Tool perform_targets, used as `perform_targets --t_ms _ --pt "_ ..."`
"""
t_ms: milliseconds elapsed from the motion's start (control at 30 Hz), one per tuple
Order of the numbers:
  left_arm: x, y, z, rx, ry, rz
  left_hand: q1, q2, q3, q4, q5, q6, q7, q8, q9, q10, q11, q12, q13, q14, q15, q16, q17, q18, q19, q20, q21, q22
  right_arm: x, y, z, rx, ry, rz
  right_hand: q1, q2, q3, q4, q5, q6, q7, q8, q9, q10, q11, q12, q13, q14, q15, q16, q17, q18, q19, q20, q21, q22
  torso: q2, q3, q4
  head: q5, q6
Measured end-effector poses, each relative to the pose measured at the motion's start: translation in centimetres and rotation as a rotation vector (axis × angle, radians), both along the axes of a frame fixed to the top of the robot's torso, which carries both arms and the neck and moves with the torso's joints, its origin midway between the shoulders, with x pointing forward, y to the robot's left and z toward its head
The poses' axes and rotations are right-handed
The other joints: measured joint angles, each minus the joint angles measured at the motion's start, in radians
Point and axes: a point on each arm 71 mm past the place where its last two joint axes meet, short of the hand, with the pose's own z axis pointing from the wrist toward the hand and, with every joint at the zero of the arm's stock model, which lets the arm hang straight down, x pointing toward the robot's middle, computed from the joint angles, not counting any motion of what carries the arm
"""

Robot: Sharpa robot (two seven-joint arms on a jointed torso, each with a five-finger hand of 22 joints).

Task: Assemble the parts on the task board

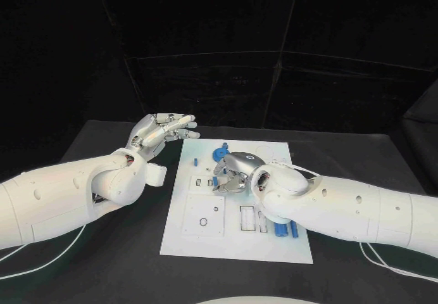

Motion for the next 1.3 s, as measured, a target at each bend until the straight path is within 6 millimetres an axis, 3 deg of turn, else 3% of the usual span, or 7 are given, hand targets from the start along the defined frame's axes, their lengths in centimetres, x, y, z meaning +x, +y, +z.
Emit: perform_targets --t_ms 300,533,567,667,833,1133,1300 --pt "-0.2 0.6 -0.4 0.101 0.028 -0.02 -0.033 -0.004 -0.019 -0.002 0.004 0.088 -0.075 0.012 0.01 0.204 -0.088 0.052 0.031 0.302 -0.108 0.239 0.175 0.0 0.267 -0.111 0.16 0.068 -0.9 -3.0 2.4 0.125 -0.084 0.075 0.049 0.023 -0.009 0.009 0.0 -0.011 0.002 0.004 0.003 -0.007 0.007 -0.011 0.0 0.0 0.0 -0.015 0.0 0.0 -0.002 0.005 -0.016 0.0 -0.002 0.0008 -0.0012 0.004 0.004" --pt "-0.1 0.6 -0.3 0.346 0.11 -0.1 -0.085 -0.008 -0.062 0.043 0.011 0.125 -0.112 0.04 0.042 0.329 -0.138 0.165 0.142 0.308 -0.152 1.111 1.079 0.0 0.447 -0.174 0.383 0.204 -0.3 -6.7 6.1 0.239 -0.085 0.105 0.07 0.044 -0.012 0.006 0.023 0.007 -0.007 0.013 0.006 -0.011 0.003 -0.019 0.0 0.0 0.0 -0.025 0.0 0.0 -0.002 0.005 -0.024 0.001 -0.005 0.0021 -0.002 0.01 0.006" --pt "-0.1 0.4 -0.3 0.387 0.123 -0.116 -0.098 -0.007 -0.068 0.059 0.011 0.124 -0.112 0.048 0.048 0.331 -0.139 0.192 0.167 0.308 -0.158 1.177 1.125 0.0 0.468 -0.178 0.452 0.283 -0.2 -7.2 6.5 0.251 -0.082 0.102 0.07 0.044 -0.012 0.007 0.024 0.014 -0.008 0.018 0.007 -0.011 0.003 -0.019 0.0 0.0 0.0 -0.025 0.0 0.0 -0.002 0.005 -0.024 0.001 -0.006 0.0024 -0.0024 0.011 0.006" --pt "0.0 -0.1 -0.2 0.533 0.165 -0.171 -0.11 -0.006 -0.091 0.109 0.015 0.099 -0.122 0.096 0.082 0.287 -0.145 0.317 0.284 0.308 -0.16 1.286 1.155 -0.04 0.526 -0.186 0.718 0.602 0.2 -8.8 7.5 0.283 -0.07 0.081 0.07 0.044 -0.012 0.007 0.029 0.016 -0.01 0.02 0.007 -0.014 0.0 -0.019 0.0 0.0 0.0 -0.025 0.0 0.0 -0.002 0.005 -0.024 0.001 -0.007 0.0037 -0.0031 0.012 0.005" --pt "0.2 -1.7 -0.1 0.78 0.219 -0.248 -0.109 -0.001 -0.128 0.194 0.008 0.031 -0.122 0.219 0.159 0.167 -0.148 0.527 0.472 0.308 -0.16 1.325 1.157 -0.063 0.548 -0.181 0.931 0.89 0.9 -10.5 8.1 0.321 -0.045 0.043 0.075 0.049 -0.015 0.004 0.035 0.018 -0.012 0.02 0.007 -0.014 0.0 -0.019 0.0 0.0 0.0 -0.025 0.0 0.0 -0.002 0.005 -0.024 0.001 -0.009 0.0058 -0.0048 0.014 0.003" --pt "1.3 -4.7 -0.1 1.137 0.263 -0.291 -0.127 -0.02 -0.206 0.312 0.004 -0.006 -0.15 0.391 0.273 0.194 -0.166 0.843 0.766 0.307 -0.177 1.355 1.157 -0.093 0.583 -0.192 1.052 1.079 1.9 -11.8 8.4 0.356 -0.021 -0.001 0.079 0.053 -0.015 0.004 0.041 0.019 -0.013 0.02 0.007 -0.014 0.0 -0.019 0.0 0.0 0.0 -0.025 0.0 0.0 -0.002 0.005 -0.024 0.001 -0.009 0.0057 -0.0048 0.012 0.005" --pt "1.7 -6.0 -0.2 1.24 0.27 -0.287 -0.127 -0.02 -0.231 0.345 0.004 -0.027 -0.157 0.453 0.322 0.204 -0.17 0.924 0.846 0.31 -0.18 1.355 1.157 -0.093 0.587 -0.195 1.071 1.115 2.1 -11.9 8.4 0.365 -0.012 -0.009 0.079 0.053 -0.015 0.004 0.045 0.019 -0.013 0.024 0.007 -0.014 0.0 -0.019 0.0 0.0 0.0 -0.029 0.0 0.0 -0.002 0.005 -0.028 0.0 -0.009 0.0049 -0.0054 0.01 0.004"
